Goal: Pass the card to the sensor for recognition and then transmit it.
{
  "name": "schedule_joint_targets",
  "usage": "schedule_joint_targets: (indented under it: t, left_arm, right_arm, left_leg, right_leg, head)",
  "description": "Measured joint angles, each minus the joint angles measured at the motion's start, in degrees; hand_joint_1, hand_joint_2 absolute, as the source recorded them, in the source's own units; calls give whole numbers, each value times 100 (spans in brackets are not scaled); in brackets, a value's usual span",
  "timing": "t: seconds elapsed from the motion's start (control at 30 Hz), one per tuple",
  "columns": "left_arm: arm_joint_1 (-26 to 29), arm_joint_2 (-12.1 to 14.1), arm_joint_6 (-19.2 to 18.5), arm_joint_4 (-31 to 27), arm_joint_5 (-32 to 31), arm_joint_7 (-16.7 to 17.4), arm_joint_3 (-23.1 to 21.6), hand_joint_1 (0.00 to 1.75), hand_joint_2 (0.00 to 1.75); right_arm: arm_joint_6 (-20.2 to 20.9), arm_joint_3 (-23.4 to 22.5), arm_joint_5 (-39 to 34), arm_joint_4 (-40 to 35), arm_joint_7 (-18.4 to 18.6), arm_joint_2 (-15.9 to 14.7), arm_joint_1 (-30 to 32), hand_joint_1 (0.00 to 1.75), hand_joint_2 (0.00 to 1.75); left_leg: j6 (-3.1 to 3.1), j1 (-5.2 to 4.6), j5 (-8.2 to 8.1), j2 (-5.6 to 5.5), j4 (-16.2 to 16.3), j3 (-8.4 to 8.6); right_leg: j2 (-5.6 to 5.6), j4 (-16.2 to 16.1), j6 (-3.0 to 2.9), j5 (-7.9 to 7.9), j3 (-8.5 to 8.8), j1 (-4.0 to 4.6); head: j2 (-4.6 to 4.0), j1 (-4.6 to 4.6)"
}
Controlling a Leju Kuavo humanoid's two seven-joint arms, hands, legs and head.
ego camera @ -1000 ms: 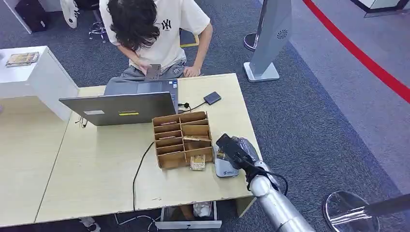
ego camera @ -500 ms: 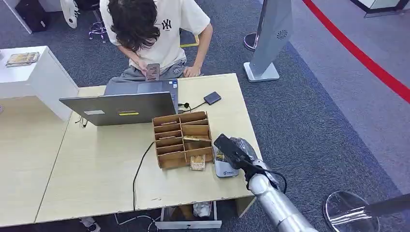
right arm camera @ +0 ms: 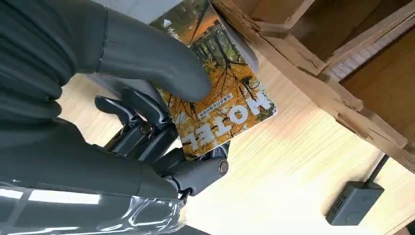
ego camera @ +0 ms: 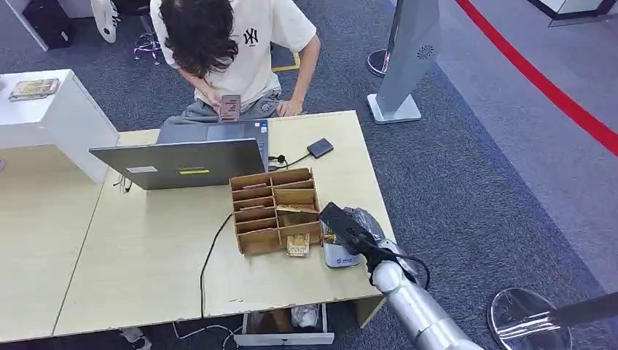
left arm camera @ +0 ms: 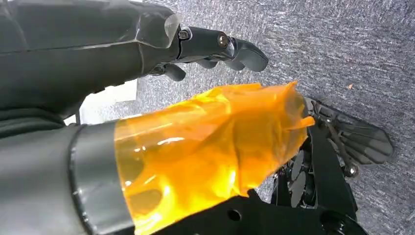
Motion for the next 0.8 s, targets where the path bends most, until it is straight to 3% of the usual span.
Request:
schedule_joint_targets:
  t: [0.8]
  left_arm:
    - [0,-35,-18,-37,24,9,7,0,0]
  right_arm:
    - [17,15,85,44,15,0,-37,175,175]
  left_leg:
    - [0,0,0,0,4,0]
  right_leg:
    - [0,0,6,4,3,0]
  head:
    - [0,2]
